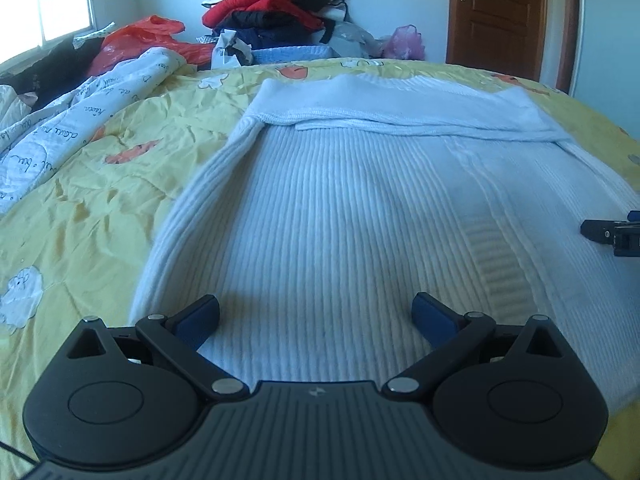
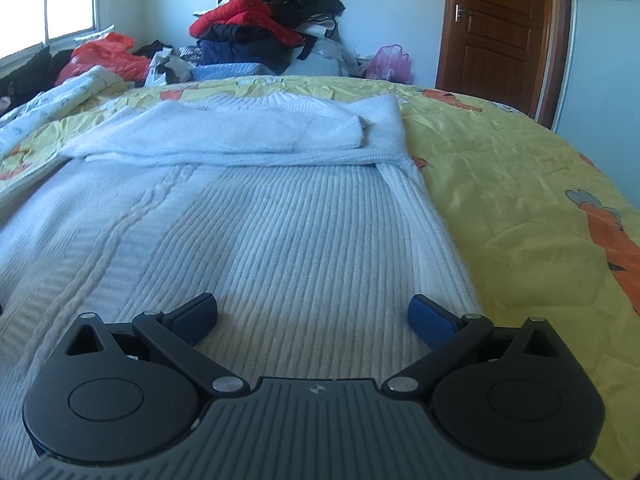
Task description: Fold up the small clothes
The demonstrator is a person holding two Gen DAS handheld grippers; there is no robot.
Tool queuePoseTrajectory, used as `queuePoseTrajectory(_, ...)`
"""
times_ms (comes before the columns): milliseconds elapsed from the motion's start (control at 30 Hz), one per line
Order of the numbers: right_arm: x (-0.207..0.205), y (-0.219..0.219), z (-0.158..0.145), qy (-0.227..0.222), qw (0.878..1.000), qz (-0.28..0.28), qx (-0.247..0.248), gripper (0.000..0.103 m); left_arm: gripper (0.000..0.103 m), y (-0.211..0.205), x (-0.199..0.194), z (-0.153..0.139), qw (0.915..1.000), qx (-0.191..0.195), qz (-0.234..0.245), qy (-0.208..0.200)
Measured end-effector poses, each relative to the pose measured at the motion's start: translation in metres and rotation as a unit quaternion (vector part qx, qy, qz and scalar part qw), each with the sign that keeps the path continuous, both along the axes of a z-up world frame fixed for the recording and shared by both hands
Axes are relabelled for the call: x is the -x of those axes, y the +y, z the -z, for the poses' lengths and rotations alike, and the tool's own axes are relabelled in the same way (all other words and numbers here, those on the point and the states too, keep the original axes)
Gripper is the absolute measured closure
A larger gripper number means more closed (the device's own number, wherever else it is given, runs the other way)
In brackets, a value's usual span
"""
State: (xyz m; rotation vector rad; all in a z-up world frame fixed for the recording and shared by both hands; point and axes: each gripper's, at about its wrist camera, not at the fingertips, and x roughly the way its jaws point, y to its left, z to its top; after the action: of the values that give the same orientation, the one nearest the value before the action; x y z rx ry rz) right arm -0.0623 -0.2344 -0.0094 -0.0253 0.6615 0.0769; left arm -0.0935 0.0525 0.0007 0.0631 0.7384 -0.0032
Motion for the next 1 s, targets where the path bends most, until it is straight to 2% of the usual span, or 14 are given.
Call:
queuePoseTrajectory(233,0.044,-0.009,0.002,-0.003,1.0,-0.03,0.006,0.001,0.0,0.007,0.012,0.0,0.9999,0.005,-0.004,0.008)
queuePoseTrajectory(367,0.06,-0.017,-0.006,0.026,0.998,-0.054,0.008,0.001,0.0,0.011,0.016,-0.009,0.9998,-0.008,0.003,0.019)
queuePoseTrajectory(500,0.077,-0.027,-0.02,0.062,0.991,-0.118,0.003,0.0,0.0,0.031,0.026,-0.017,0.9997,-0.019,-0.013,0.004)
queuePoseTrajectory(600,0.087,-0.042,-0.031,0.068,0.991,-0.114,-0.012,0.0,0.0,0.047,0.028,-0.018,0.9987,-0.03,-0.041,0.006)
queuePoseTrajectory(700,0.086,-0.074,-0.034,0.092,0.99,-0.074,-0.077,0.005,0.0,0.065,0.03,-0.016,0.9982,-0.015,-0.054,0.018)
queuePoseTrajectory(767,0.081,-0.094,-0.027,0.121,0.982,-0.047,-0.138,0.016,0.0,0.075,0.03,-0.01,0.9978,0.008,-0.054,0.037)
queuePoseTrajectory(800,0.079,-0.1,-0.022,0.133,0.977,-0.039,-0.161,0.018,0.0,0.08,0.03,-0.007,0.9972,0.027,-0.053,0.046)
queuePoseTrajectory(833,0.078,-0.103,-0.02,0.129,0.975,-0.039,-0.175,0.018,0.0,0.085,0.03,-0.006,0.996,0.05,-0.054,0.051)
queuePoseTrajectory(933,0.072,-0.1,-0.017,0.129,0.972,-0.052,-0.191,0.021,0.0,0.089,0.028,-0.007,0.9949,0.073,-0.052,0.048)
queuePoseTrajectory(1000,0.065,-0.097,-0.018,0.139,0.964,-0.066,-0.215,0.035,0.001,0.09,0.026,-0.008,0.9941,0.088,-0.042,0.048)
